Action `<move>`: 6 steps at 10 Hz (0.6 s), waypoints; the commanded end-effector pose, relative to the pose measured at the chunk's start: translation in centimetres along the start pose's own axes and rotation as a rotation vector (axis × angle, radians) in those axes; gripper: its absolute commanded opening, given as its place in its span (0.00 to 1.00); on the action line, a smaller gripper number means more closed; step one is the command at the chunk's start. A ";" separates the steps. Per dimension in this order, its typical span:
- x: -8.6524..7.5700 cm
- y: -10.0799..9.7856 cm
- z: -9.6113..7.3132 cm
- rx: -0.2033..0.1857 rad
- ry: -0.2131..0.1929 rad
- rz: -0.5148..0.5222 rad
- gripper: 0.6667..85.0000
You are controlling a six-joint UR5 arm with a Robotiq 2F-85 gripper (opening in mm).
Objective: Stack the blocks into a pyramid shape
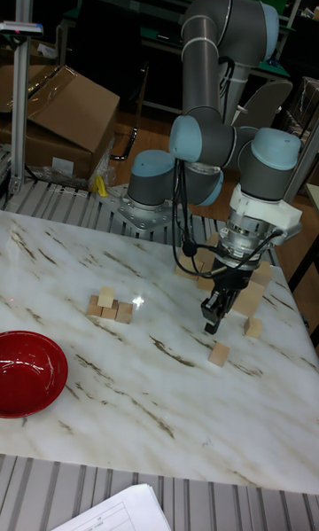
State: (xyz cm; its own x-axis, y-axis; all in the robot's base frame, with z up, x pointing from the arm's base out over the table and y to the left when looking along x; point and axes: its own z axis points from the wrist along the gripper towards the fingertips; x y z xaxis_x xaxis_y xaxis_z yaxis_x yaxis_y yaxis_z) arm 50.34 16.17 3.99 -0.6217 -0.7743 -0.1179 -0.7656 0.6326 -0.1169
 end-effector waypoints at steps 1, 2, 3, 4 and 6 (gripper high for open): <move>-2.0 2.3 -0.7 -0.035 -0.012 0.061 0.00; -3.0 3.2 -0.4 -0.042 -0.033 0.087 0.00; -3.3 3.4 0.0 -0.021 -0.028 0.084 0.00; -3.3 3.3 0.2 -0.013 -0.027 0.077 0.00; -3.5 2.8 0.9 -0.019 -0.033 0.070 0.00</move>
State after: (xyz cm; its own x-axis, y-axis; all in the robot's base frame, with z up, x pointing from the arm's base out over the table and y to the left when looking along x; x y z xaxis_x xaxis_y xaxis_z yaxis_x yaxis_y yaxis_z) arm 50.10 19.97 3.66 -0.6617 -0.7356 -0.1454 -0.7306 0.6761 -0.0954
